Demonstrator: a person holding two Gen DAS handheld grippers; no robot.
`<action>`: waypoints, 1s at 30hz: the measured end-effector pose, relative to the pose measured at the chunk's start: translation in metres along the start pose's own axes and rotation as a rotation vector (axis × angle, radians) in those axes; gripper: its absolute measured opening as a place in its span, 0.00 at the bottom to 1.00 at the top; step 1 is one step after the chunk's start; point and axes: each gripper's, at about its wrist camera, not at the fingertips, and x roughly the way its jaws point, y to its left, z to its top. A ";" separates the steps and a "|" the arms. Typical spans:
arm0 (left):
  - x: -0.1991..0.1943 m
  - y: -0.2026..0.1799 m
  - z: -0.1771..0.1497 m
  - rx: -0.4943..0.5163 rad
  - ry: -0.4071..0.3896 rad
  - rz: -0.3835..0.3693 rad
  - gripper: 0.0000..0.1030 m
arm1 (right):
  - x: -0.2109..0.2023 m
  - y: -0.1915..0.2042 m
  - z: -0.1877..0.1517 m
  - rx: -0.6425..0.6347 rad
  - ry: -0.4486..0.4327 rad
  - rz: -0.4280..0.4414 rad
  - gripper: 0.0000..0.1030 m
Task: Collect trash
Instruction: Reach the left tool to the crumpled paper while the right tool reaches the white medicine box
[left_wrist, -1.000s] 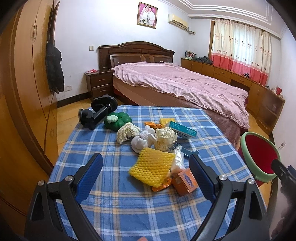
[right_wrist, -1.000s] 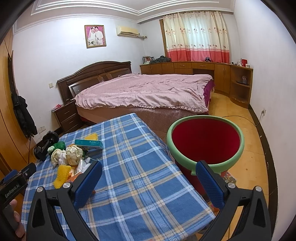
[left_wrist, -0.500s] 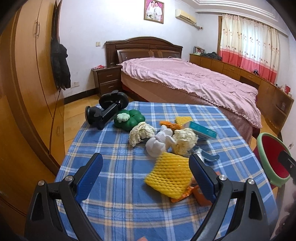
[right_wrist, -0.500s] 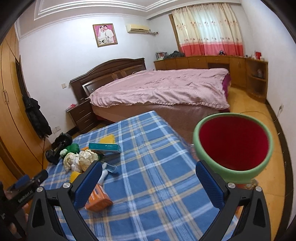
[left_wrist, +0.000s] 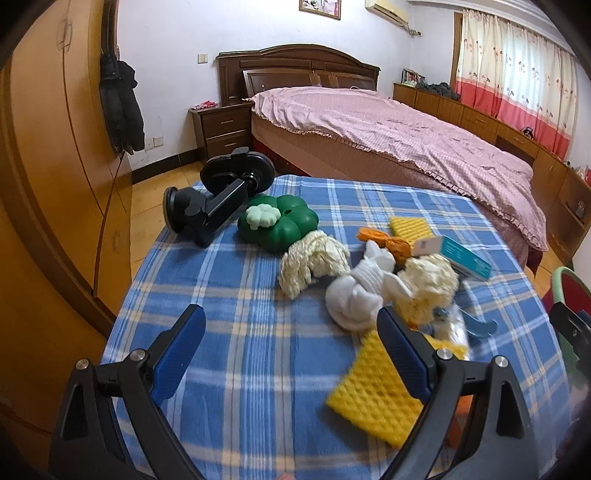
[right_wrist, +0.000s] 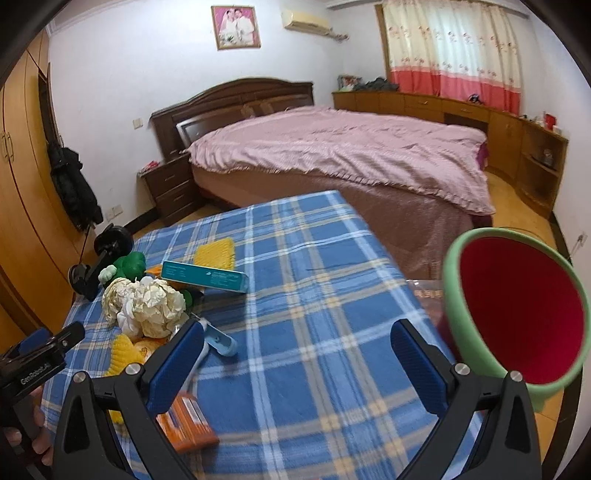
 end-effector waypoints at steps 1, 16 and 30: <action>0.006 -0.001 0.004 0.005 0.006 0.001 0.91 | 0.005 0.002 0.003 0.001 0.019 0.021 1.00; 0.072 0.002 0.040 -0.044 0.081 -0.025 0.85 | 0.081 0.049 0.038 0.007 0.140 0.131 1.00; 0.104 0.003 0.028 -0.120 0.154 -0.171 0.57 | 0.120 0.066 0.043 0.028 0.210 0.130 1.00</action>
